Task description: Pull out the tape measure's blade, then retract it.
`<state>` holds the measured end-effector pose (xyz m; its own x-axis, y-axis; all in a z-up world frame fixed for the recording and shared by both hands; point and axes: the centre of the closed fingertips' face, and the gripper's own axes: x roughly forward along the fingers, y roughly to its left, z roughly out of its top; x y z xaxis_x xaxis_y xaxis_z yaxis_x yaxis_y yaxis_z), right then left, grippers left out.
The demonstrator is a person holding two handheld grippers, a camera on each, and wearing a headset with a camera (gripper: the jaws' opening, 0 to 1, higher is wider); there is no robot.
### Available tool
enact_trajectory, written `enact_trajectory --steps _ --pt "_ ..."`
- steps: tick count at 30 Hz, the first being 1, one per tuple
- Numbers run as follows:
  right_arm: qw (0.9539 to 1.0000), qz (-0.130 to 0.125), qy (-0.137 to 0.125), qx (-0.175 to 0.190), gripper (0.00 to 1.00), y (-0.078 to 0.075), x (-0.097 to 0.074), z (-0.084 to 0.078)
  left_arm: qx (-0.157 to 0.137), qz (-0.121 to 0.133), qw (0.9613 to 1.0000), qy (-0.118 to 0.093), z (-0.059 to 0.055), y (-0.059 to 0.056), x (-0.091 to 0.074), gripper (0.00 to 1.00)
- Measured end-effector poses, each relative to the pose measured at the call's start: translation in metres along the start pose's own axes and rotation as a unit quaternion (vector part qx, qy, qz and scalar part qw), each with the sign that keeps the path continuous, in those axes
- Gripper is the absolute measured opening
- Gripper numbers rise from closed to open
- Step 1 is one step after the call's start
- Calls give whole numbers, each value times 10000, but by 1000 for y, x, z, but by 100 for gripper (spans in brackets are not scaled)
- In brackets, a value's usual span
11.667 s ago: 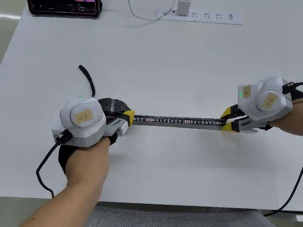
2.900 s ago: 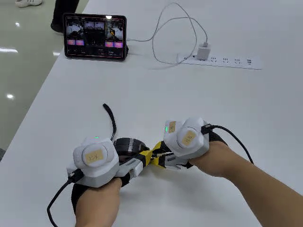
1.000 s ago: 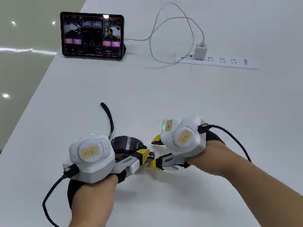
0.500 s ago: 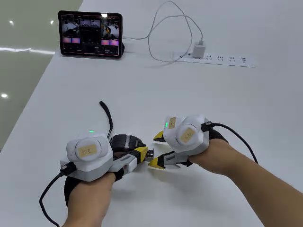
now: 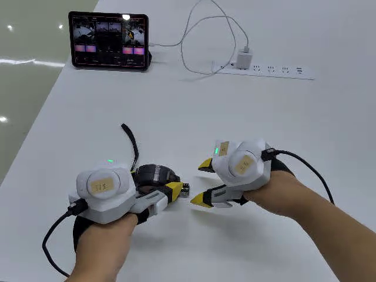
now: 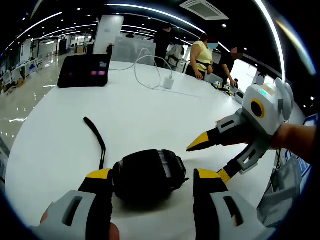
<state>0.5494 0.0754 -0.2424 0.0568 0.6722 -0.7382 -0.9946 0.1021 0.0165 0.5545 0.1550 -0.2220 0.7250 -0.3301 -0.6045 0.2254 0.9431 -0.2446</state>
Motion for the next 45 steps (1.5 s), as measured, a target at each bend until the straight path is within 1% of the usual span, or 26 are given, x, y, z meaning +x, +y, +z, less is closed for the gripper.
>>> enact_trajectory --steps 5,10,13,18,23,25,26,29,33,36,39,41,45 --pt "9998 -88 -69 149 46 -1 -10 -2 91 -104 9999 -39 4 0 -6 64" --pt "9994 -138 -171 274 50 2 -19 -2 246 -308 9992 5 2 -3 -11 66" --pt "9990 -169 -228 342 51 3 -25 -3 344 -396 9986 43 0 -3 -15 68" --pt "9986 -236 -222 411 53 6 -31 -8 451 -500 9977 99 -4 1 -23 68" --pt "9979 -267 -293 504 55 8 -37 -8 558 -590 9966 122 -5 5 -28 69" --pt "9976 -306 -328 524 55 9 -41 -9 620 -628 9960 144 -6 6 -31 69" --pt "9973 -352 -377 529 55 8 -43 -8 652 -676 9955 147 -7 5 -32 70" --pt "9955 -446 -540 632 56 8 -50 -7 791 -700 9942 184 -8 5 -35 70" --pt "9940 -577 -628 687 57 7 -57 -10 910 -740 9929 202 -9 8 -39 70" --pt "9930 -643 -680 724 58 7 -63 -11 1015 -817 9912 215 -10 7 -43 70" --pt "9926 -670 -660 765 59 9 -65 -14 1137 -874 9894 234 -10 6 -46 72" --pt "9920 -690 -637 847 61 10 -66 -17 1158 -917 9888 213 -9 6 -48 72" --pt "9909 -704 -685 923 63 12 -70 -18 1247 -940 9875 219 -9 8 -50 75"
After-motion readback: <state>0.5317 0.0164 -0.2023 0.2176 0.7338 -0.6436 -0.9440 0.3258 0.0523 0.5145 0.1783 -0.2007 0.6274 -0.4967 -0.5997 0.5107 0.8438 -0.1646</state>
